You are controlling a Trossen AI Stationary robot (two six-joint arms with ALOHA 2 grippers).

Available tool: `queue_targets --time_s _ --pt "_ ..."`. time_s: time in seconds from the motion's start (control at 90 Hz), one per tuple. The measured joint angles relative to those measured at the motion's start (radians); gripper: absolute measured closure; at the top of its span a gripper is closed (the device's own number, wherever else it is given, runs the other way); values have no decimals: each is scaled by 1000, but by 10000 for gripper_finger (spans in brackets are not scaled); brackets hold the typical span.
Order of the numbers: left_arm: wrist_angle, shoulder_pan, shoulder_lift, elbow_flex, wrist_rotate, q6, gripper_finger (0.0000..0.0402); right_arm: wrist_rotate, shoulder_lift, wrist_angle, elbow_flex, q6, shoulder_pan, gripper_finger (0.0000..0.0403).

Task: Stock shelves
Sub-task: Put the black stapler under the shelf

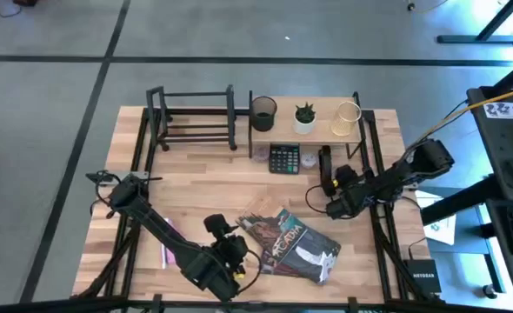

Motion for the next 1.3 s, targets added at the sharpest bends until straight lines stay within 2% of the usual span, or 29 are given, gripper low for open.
queue_targets --time_s 0.356,0.756,1.022,1.3 --pt "0 1 0 0 0 -6 174 85 0 154 -2 -189 0 403" --pt "0 1 0 0 0 -3 174 107 -1 409 -125 -202 -1 403" --pt "0 1 0 0 0 -4 174 179 -1 590 -158 -347 -1 403" --pt "0 1 0 0 0 -6 174 241 -1 610 -158 -485 -1 403"
